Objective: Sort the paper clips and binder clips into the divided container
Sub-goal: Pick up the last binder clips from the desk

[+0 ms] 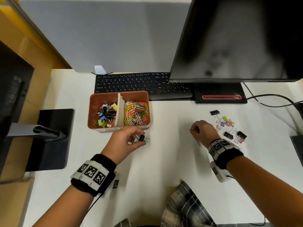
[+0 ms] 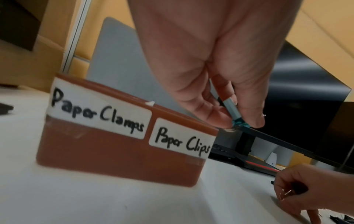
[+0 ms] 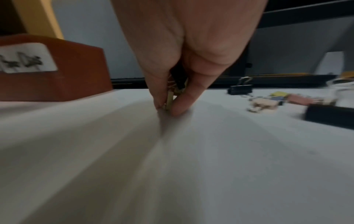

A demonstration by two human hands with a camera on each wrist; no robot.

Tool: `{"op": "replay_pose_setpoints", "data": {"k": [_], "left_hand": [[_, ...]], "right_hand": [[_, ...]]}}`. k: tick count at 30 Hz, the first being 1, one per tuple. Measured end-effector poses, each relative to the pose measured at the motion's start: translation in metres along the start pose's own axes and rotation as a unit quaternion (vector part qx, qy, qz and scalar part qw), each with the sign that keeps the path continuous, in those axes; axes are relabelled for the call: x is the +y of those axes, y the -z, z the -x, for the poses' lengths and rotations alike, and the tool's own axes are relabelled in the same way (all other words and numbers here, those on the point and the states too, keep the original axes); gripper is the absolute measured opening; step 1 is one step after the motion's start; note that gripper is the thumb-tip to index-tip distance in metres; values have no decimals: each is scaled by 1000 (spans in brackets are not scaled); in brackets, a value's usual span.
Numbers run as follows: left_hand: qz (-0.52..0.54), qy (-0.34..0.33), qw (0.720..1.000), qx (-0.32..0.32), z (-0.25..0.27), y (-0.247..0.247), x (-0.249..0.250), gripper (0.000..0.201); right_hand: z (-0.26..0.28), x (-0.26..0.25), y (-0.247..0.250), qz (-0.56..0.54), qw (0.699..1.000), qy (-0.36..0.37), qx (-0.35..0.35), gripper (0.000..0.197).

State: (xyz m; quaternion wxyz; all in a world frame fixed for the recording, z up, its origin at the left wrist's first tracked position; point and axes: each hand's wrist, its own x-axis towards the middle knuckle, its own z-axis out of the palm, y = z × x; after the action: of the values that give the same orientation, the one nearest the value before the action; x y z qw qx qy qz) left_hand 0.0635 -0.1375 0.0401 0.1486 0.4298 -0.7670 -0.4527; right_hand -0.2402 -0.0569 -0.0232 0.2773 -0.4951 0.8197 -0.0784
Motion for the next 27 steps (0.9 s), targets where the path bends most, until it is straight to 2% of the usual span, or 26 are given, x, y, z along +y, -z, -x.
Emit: {"op": "replay_pose_setpoints", "data": {"k": [4, 7, 9, 12, 15, 17, 19, 22, 25, 27], "left_hand": [[-22, 8, 998, 62, 6, 35, -3, 25], [-44, 72, 987, 140, -5, 68, -15, 22], [-70, 123, 976, 163, -18, 86, -23, 22], [-24, 196, 967, 162, -37, 100, -35, 22], [15, 238, 962, 136, -44, 105, -34, 46], [-10, 226, 967, 117, -42, 102, -20, 56], [9, 194, 976, 99, -39, 92, -1, 44], [23, 126, 990, 51, -33, 64, 29, 27], [-10, 64, 998, -20, -43, 13, 44, 16], [-18, 41, 997, -64, -49, -27, 48, 20]], "right_hand": [[3, -55, -2, -53, 992, 111, -2, 19], [1, -131, 5, -104, 970, 219, 21, 14], [-5, -184, 4, -138, 954, 264, 29, 12], [-18, -248, -8, -158, 953, 257, 14, 18], [-20, -276, -12, -196, 955, 221, -25, 44], [-16, -267, -10, -222, 952, 207, -33, 50], [-12, -238, -5, -241, 947, 211, -25, 45], [-5, -168, 6, -270, 942, 199, -8, 29], [7, -76, 25, -249, 953, 132, 115, 18], [17, -19, 37, -189, 961, 91, 181, 22]]}}
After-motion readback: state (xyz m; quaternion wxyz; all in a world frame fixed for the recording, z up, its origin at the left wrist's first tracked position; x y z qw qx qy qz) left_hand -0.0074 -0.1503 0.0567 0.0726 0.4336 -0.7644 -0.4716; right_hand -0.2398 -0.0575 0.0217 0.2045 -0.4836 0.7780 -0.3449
